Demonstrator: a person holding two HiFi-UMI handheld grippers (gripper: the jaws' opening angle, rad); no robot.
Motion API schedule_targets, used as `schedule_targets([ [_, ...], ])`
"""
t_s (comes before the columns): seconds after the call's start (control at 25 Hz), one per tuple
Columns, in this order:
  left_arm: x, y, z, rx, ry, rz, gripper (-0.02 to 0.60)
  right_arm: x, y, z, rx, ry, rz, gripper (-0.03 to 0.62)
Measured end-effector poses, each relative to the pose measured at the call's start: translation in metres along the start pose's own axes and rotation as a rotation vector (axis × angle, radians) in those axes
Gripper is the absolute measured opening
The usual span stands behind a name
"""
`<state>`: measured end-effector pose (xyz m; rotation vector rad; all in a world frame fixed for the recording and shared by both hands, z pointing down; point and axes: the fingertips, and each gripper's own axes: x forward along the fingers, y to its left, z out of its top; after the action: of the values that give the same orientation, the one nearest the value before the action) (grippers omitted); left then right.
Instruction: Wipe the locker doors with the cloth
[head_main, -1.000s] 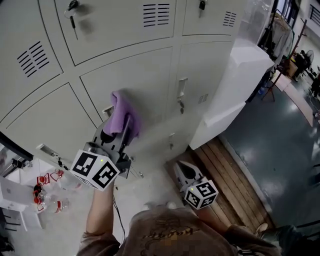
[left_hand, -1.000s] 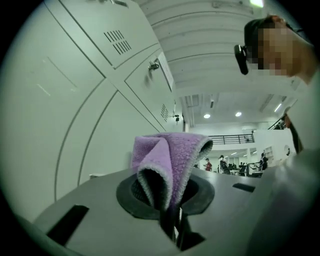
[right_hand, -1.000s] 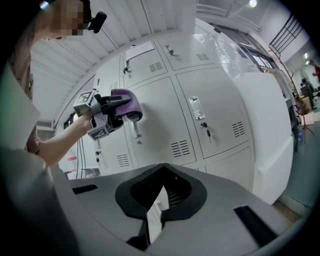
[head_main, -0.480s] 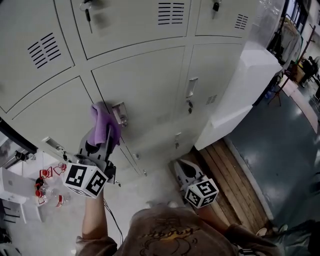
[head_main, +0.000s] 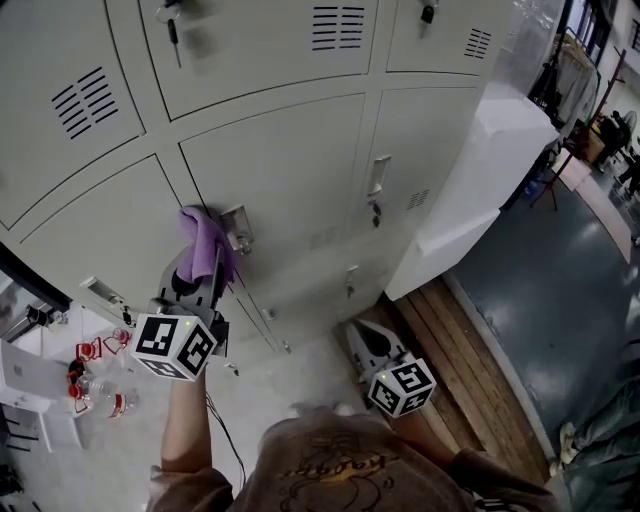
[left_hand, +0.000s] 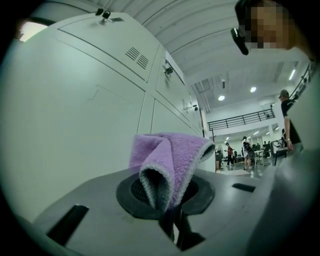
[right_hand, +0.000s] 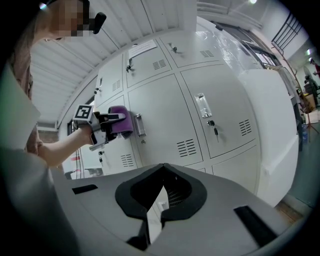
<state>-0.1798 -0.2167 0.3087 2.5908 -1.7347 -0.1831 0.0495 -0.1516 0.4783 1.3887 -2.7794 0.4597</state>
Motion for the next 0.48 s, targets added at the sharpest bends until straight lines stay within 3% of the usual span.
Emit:
schedule_targets([
  [0.48,0.037,-0.006,-0.005,-0.027,0.000,-0.053,0.040,-0.010,-0.010,0.001,0.001,-0.009,-0.049,-0.003],
])
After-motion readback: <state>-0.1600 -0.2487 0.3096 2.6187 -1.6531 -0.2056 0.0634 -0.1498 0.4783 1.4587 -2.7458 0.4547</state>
